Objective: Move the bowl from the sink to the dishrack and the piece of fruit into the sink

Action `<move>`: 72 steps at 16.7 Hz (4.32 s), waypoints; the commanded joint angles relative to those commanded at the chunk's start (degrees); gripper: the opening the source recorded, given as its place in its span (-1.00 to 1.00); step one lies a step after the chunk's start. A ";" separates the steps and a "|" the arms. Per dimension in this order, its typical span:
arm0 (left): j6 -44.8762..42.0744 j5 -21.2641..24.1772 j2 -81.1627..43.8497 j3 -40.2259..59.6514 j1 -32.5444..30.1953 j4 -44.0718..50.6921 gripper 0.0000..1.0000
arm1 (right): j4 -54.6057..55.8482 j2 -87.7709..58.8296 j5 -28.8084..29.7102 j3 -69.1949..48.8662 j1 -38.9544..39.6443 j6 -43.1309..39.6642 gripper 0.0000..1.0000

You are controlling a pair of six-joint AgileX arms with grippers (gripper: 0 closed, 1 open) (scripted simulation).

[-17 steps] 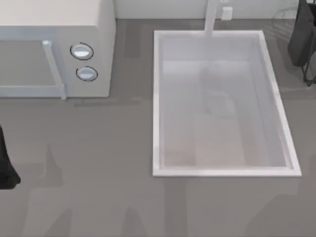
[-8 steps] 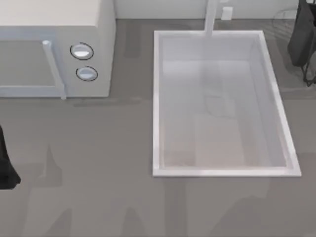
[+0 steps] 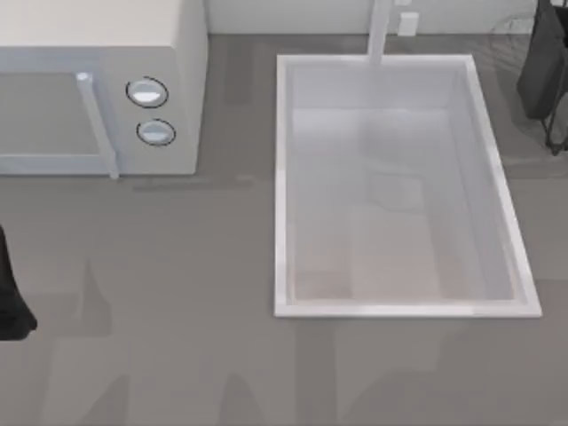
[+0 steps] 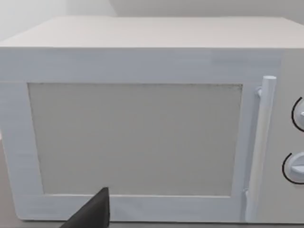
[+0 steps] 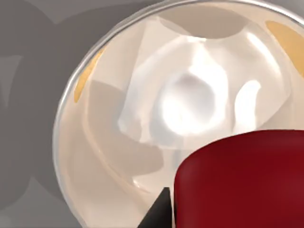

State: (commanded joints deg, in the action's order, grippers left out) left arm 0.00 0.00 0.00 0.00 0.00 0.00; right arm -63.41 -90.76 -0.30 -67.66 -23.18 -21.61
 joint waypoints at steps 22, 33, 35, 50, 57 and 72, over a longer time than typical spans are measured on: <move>0.00 0.00 0.00 0.00 0.00 0.00 1.00 | 95.88 -3.49 33.41 20.70 48.53 18.48 -1.00; 0.00 0.00 0.00 0.00 0.00 0.00 1.00 | 113.88 -1.01 39.06 27.07 60.43 22.77 -1.00; 0.00 0.00 0.00 0.00 0.00 0.00 1.00 | 113.83 -1.39 38.93 26.92 60.20 22.83 -1.00; 0.00 0.00 0.00 0.00 0.00 0.00 1.00 | 154.98 -36.30 39.55 32.66 60.39 22.51 -1.00; 0.00 0.00 0.00 0.00 0.00 0.00 1.00 | 155.83 -37.09 39.54 32.79 60.37 22.53 -0.70; 0.00 0.00 0.00 0.00 0.00 0.00 1.00 | 155.83 -37.09 39.54 32.79 60.37 22.53 1.00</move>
State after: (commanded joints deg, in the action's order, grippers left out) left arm 0.00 0.00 0.00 0.00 0.00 0.00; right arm 92.42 -127.85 39.23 -34.87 37.19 0.92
